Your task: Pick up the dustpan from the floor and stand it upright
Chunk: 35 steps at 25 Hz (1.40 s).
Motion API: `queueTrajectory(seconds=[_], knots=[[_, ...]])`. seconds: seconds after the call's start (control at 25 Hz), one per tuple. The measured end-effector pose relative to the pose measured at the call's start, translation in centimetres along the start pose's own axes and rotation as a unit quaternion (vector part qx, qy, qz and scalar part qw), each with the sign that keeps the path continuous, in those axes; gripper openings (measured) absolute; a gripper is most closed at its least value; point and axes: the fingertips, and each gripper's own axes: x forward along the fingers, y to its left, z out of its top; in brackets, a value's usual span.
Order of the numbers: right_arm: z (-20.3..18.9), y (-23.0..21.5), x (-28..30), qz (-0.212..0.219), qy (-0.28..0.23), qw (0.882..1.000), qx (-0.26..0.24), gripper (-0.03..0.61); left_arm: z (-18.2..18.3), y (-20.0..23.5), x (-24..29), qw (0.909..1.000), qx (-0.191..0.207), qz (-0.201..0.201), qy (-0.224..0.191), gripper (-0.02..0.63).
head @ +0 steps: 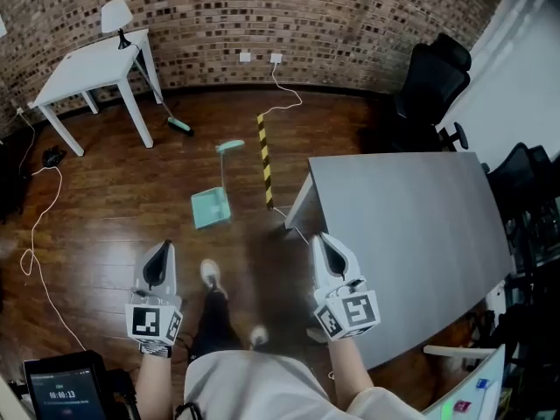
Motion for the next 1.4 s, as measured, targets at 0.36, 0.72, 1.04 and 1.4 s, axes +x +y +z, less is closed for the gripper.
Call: queueTrajectory(seconds=[0.36, 0.72, 1.04, 1.4], knots=[[-0.2, 4.8, -6.1, 0.018, 0.022, 0.999, 0.026, 0.012, 2.9, -3.2, -7.0, 0.9995, 0.012, -0.028, 0.004, 0.0], [3.4, 9.5, -5.1, 0.024, -0.004, 0.999, -0.022, 0.012, 4.7, -3.1, -7.2, 0.9966, 0.027, -0.078, -0.002, 0.0], [3.3, 9.0, -4.2, 0.015, 0.002, 0.999, -0.043, 0.012, 4.2, -3.4, -6.4, 0.9963, 0.018, -0.083, -0.006, 0.0], [2.8, 9.7, -2.9, 0.022, 0.01, 0.998, -0.06, 0.011, 4.3, -3.5, -5.3, 0.996, 0.013, -0.088, -0.013, 0.0]])
